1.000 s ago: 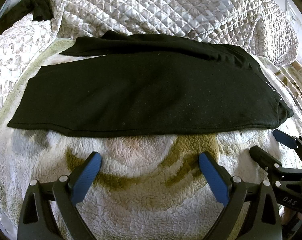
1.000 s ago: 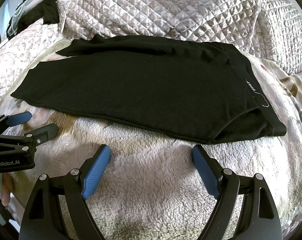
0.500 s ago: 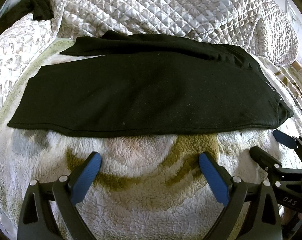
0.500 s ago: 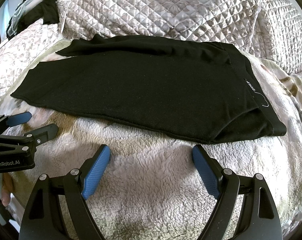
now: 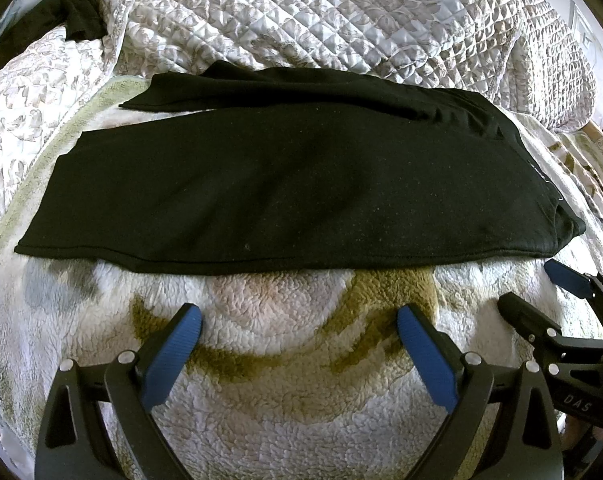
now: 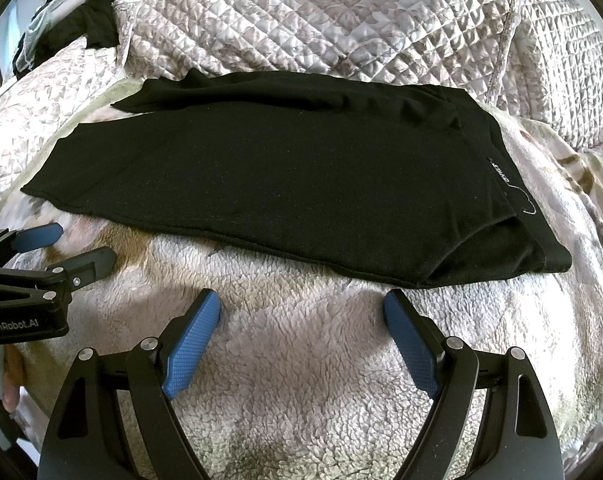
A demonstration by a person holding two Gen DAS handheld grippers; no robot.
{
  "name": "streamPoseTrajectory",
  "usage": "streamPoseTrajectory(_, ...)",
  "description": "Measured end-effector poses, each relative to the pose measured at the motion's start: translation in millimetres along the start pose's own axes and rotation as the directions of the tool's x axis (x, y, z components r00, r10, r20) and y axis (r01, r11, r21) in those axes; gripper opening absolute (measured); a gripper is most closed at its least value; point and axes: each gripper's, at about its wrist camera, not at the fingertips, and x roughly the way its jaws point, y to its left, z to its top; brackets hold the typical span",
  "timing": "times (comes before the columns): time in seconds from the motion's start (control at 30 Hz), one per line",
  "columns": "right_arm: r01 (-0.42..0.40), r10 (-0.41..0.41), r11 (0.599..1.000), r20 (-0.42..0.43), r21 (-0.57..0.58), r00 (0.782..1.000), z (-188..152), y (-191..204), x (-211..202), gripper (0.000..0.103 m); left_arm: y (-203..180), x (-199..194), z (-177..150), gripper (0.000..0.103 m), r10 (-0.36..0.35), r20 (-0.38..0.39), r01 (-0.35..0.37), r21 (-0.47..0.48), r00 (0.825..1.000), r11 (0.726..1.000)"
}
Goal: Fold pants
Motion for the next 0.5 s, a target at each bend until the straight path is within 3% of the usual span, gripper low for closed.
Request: streamPoseTrajectory(0.5,0.004,-0.004,1.0,0.004,-0.001,1.0,0.3,0.6,-1.2,0.084,0.2,-0.1,-0.1,0.1,0.0,0.001,0.0,0.001,1.0,1.0)
